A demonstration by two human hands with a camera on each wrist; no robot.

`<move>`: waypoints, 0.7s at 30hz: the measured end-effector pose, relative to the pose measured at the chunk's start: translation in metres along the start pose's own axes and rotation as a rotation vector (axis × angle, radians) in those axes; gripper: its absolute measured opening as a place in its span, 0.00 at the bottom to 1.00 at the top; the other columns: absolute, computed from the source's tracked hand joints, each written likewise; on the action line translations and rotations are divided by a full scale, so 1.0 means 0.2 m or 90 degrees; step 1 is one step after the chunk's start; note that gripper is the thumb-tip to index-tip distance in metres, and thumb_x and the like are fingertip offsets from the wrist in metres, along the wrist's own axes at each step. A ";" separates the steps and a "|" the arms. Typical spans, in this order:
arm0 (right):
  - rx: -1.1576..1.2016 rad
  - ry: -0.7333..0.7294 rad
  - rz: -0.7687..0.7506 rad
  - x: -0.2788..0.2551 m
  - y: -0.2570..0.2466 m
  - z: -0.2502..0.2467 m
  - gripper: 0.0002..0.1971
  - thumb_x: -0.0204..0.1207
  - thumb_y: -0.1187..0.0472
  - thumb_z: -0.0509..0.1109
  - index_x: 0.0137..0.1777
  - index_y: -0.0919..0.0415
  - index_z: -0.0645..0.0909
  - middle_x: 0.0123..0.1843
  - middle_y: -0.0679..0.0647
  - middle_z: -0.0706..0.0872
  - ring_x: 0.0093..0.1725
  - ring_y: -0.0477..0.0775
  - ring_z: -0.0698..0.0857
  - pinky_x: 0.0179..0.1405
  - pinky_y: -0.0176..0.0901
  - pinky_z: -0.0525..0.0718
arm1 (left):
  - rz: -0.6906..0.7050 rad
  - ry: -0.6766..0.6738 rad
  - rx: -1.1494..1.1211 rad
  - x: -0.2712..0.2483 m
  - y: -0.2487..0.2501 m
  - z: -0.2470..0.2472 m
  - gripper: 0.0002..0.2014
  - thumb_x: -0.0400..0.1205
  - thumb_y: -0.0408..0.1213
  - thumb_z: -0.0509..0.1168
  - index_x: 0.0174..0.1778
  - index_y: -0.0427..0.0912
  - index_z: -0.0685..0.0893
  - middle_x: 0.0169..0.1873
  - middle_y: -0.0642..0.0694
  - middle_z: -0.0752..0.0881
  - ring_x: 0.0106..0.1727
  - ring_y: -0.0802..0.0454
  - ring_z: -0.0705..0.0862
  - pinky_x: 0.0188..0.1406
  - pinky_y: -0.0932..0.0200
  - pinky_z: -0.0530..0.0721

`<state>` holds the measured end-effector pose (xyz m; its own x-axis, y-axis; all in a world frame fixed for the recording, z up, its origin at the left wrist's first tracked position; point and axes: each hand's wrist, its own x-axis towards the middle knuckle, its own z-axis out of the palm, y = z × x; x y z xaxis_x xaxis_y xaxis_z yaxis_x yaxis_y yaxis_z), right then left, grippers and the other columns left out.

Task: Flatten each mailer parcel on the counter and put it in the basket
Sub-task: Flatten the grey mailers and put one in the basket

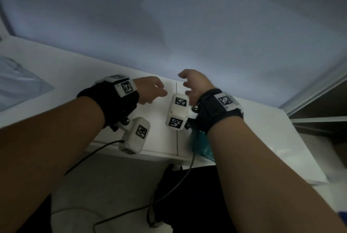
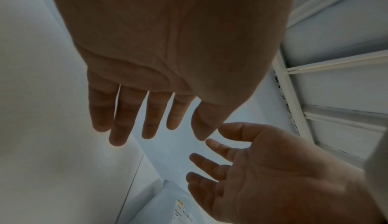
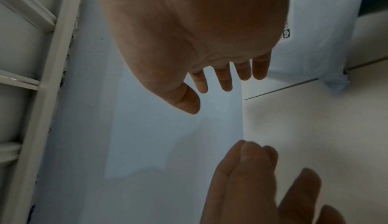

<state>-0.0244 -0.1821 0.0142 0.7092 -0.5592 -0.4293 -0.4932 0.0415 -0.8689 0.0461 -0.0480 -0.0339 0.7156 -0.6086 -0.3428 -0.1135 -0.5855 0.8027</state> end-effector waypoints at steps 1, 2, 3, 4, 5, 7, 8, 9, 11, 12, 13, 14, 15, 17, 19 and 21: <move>0.006 0.001 0.006 -0.01 -0.01 0.00 0.25 0.79 0.60 0.68 0.75 0.65 0.72 0.77 0.66 0.72 0.73 0.69 0.74 0.63 0.59 0.77 | -0.003 0.007 -0.012 0.01 0.00 0.00 0.17 0.82 0.48 0.65 0.66 0.49 0.75 0.61 0.40 0.83 0.51 0.45 0.85 0.53 0.51 0.83; 0.002 0.009 0.008 0.00 0.00 -0.01 0.21 0.79 0.60 0.68 0.71 0.62 0.74 0.74 0.65 0.75 0.70 0.69 0.76 0.63 0.60 0.77 | -0.005 0.014 -0.026 0.02 0.01 0.00 0.18 0.82 0.49 0.65 0.67 0.50 0.75 0.61 0.42 0.83 0.52 0.45 0.86 0.55 0.50 0.83; 0.004 0.024 0.014 -0.01 0.00 -0.02 0.15 0.80 0.60 0.67 0.66 0.60 0.75 0.71 0.63 0.76 0.67 0.68 0.77 0.62 0.61 0.78 | -0.006 0.022 -0.042 0.02 0.01 -0.01 0.18 0.82 0.49 0.65 0.67 0.50 0.75 0.62 0.43 0.82 0.53 0.45 0.86 0.55 0.50 0.83; 0.006 0.034 0.019 0.02 0.01 -0.03 0.11 0.80 0.61 0.67 0.61 0.60 0.75 0.67 0.61 0.77 0.65 0.66 0.76 0.63 0.62 0.79 | -0.005 0.028 -0.062 0.03 0.01 -0.01 0.18 0.82 0.48 0.65 0.68 0.50 0.75 0.62 0.43 0.82 0.54 0.44 0.86 0.54 0.50 0.83; 0.003 0.041 0.027 0.03 0.02 -0.06 0.10 0.81 0.60 0.67 0.60 0.59 0.74 0.66 0.59 0.76 0.64 0.65 0.76 0.65 0.63 0.79 | -0.002 0.030 -0.086 0.04 0.02 -0.02 0.18 0.82 0.47 0.65 0.68 0.50 0.75 0.63 0.43 0.81 0.54 0.43 0.86 0.52 0.51 0.82; 0.002 0.047 0.044 0.06 0.05 -0.10 0.13 0.81 0.60 0.67 0.64 0.60 0.74 0.66 0.60 0.74 0.64 0.65 0.74 0.68 0.66 0.77 | 0.005 0.036 -0.127 0.05 0.03 -0.03 0.16 0.83 0.45 0.65 0.66 0.49 0.76 0.63 0.41 0.81 0.53 0.42 0.85 0.51 0.52 0.80; 0.001 0.061 0.050 0.08 0.06 -0.12 0.17 0.82 0.60 0.66 0.69 0.62 0.74 0.66 0.60 0.74 0.64 0.65 0.74 0.67 0.63 0.78 | 0.008 0.039 -0.138 0.06 0.03 -0.04 0.14 0.83 0.44 0.65 0.64 0.48 0.77 0.63 0.41 0.81 0.52 0.42 0.85 0.51 0.51 0.80; -0.018 0.069 0.051 0.08 0.08 -0.15 0.19 0.83 0.60 0.65 0.72 0.63 0.73 0.67 0.61 0.74 0.63 0.64 0.75 0.63 0.57 0.79 | 0.010 0.043 -0.146 0.06 0.03 -0.05 0.13 0.84 0.44 0.64 0.63 0.48 0.77 0.63 0.41 0.81 0.51 0.42 0.84 0.52 0.51 0.81; -0.084 0.091 0.048 0.10 0.14 -0.21 0.20 0.84 0.61 0.63 0.75 0.64 0.72 0.68 0.63 0.76 0.57 0.64 0.79 0.49 0.49 0.78 | 0.009 0.045 -0.156 0.07 0.02 -0.07 0.12 0.84 0.44 0.64 0.62 0.48 0.78 0.63 0.41 0.81 0.51 0.42 0.84 0.53 0.49 0.81; -0.110 0.098 0.053 0.13 0.18 -0.25 0.21 0.84 0.61 0.62 0.76 0.65 0.71 0.70 0.64 0.76 0.59 0.66 0.81 0.45 0.47 0.78 | 0.008 0.045 -0.155 0.08 0.02 -0.07 0.13 0.84 0.44 0.64 0.63 0.48 0.78 0.62 0.41 0.81 0.52 0.42 0.84 0.52 0.49 0.81; -0.129 0.107 0.055 0.17 0.22 -0.28 0.23 0.84 0.61 0.62 0.78 0.65 0.70 0.74 0.65 0.75 0.65 0.67 0.80 0.43 0.45 0.78 | 0.005 0.045 -0.151 0.08 0.02 -0.08 0.13 0.84 0.44 0.64 0.63 0.47 0.78 0.62 0.41 0.81 0.52 0.41 0.85 0.52 0.50 0.81; -0.160 0.117 0.055 0.21 0.26 -0.31 0.24 0.83 0.61 0.62 0.79 0.66 0.69 0.78 0.64 0.73 0.72 0.66 0.77 0.39 0.40 0.80 | 0.002 0.045 -0.147 0.08 0.01 -0.08 0.13 0.84 0.44 0.64 0.63 0.47 0.78 0.62 0.41 0.81 0.52 0.41 0.85 0.51 0.50 0.81; -0.182 0.132 0.065 0.22 0.28 -0.33 0.25 0.83 0.61 0.62 0.80 0.66 0.68 0.79 0.62 0.72 0.75 0.64 0.75 0.33 0.35 0.81 | -0.002 0.045 -0.140 0.08 0.01 -0.07 0.13 0.83 0.44 0.64 0.63 0.46 0.78 0.61 0.41 0.81 0.52 0.41 0.85 0.50 0.51 0.81; -0.321 0.148 0.063 0.27 0.32 -0.38 0.27 0.80 0.59 0.67 0.78 0.66 0.71 0.78 0.62 0.74 0.75 0.63 0.76 0.38 0.30 0.86 | -0.010 0.045 -0.125 0.07 0.00 -0.07 0.13 0.83 0.45 0.65 0.61 0.46 0.79 0.61 0.42 0.82 0.53 0.41 0.85 0.48 0.52 0.81; -0.459 0.157 0.068 0.36 0.37 -0.46 0.33 0.61 0.53 0.76 0.68 0.62 0.78 0.71 0.64 0.80 0.71 0.64 0.79 0.65 0.45 0.82 | -0.016 0.039 -0.116 0.07 0.00 -0.06 0.12 0.83 0.45 0.64 0.61 0.46 0.79 0.61 0.42 0.81 0.52 0.42 0.85 0.47 0.53 0.81; -0.549 0.159 0.087 0.42 0.42 -0.51 0.29 0.51 0.48 0.70 0.56 0.55 0.80 0.67 0.62 0.83 0.67 0.62 0.82 0.70 0.50 0.78 | -0.022 0.032 -0.117 0.07 -0.01 -0.07 0.13 0.83 0.45 0.64 0.61 0.46 0.78 0.61 0.41 0.81 0.51 0.43 0.84 0.47 0.53 0.81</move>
<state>-0.0576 -0.3099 -0.0686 0.5368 -0.7620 -0.3623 -0.8421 -0.4573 -0.2859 0.0655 -0.0485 -0.0336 0.7512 -0.5598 -0.3499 0.0357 -0.4947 0.8683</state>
